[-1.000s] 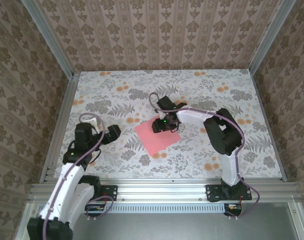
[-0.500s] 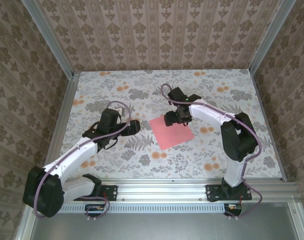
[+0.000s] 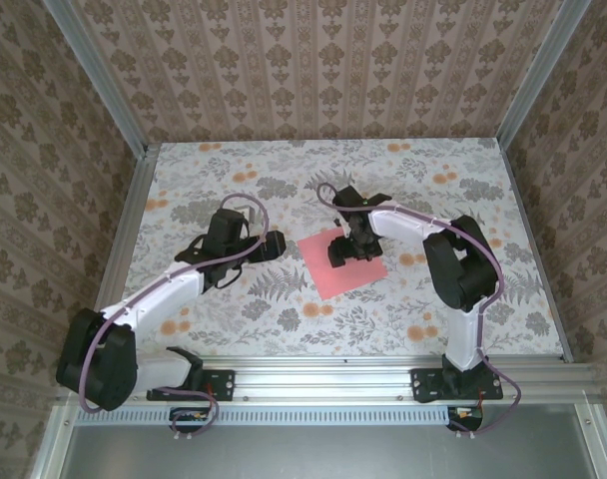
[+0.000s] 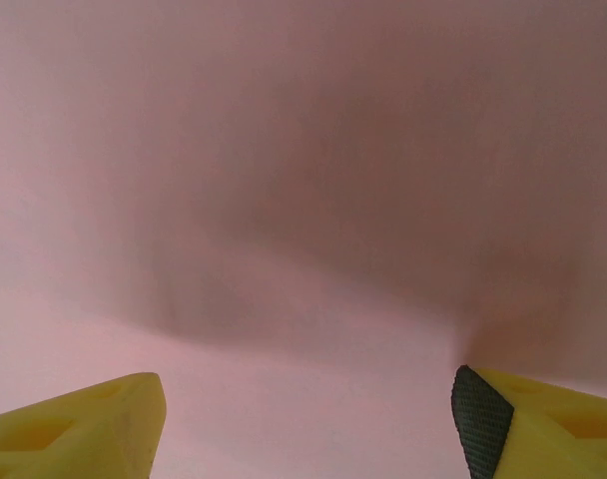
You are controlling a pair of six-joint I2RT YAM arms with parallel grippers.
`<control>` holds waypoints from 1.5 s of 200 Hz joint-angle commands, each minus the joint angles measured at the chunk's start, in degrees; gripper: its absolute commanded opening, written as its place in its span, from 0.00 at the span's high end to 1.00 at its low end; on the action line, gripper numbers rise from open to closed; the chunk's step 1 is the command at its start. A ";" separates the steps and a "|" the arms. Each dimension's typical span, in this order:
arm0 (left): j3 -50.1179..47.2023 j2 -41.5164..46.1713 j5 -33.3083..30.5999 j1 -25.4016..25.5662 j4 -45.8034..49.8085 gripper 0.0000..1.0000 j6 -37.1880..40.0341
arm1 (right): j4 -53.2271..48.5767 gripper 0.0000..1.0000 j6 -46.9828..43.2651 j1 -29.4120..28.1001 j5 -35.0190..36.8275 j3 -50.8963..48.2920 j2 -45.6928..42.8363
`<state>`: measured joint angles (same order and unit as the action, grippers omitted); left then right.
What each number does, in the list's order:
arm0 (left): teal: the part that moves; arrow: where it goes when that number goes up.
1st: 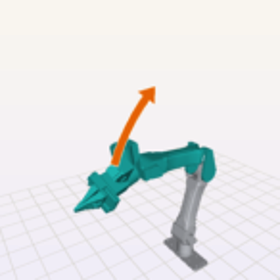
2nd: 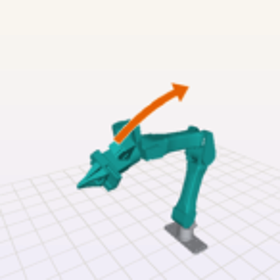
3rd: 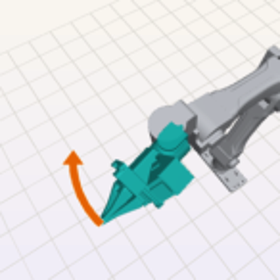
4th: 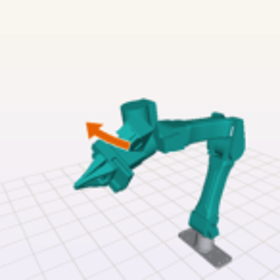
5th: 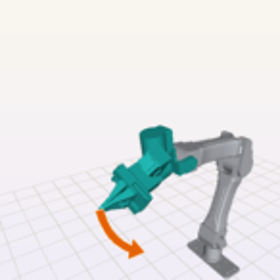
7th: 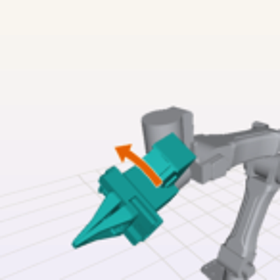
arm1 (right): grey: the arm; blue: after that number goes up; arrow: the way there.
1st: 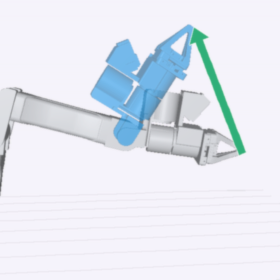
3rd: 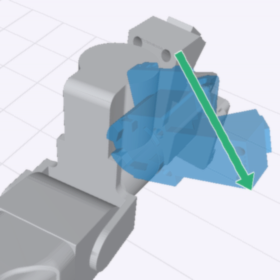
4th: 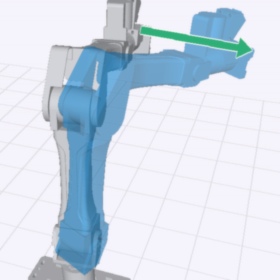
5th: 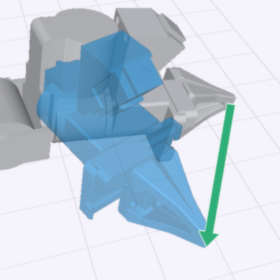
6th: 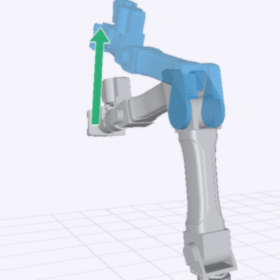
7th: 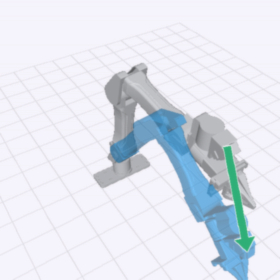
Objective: Fold a paper plane with a square sheet of paper (pick it up from the middle)
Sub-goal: Fold the square sheet of paper in half at the center of the table.
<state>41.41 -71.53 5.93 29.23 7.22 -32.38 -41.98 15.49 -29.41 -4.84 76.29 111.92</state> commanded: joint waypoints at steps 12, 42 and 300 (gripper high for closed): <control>2.83 -0.57 -1.12 0.19 0.61 0.00 1.04 | 3.64 0.23 8.63 -0.25 -5.42 -7.68 -3.47; 3.41 -1.46 -1.17 -0.04 0.31 0.00 1.52 | 5.21 0.24 12.09 -3.22 -7.38 -11.62 -6.52; -1.56 3.68 -3.20 -2.08 -3.08 0.00 0.89 | -11.42 0.05 11.09 -9.17 10.81 12.41 9.87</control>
<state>40.34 -68.77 2.15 27.64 5.50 -32.56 -50.33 25.34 -37.87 4.36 88.36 119.24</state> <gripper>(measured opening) 0.999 0.946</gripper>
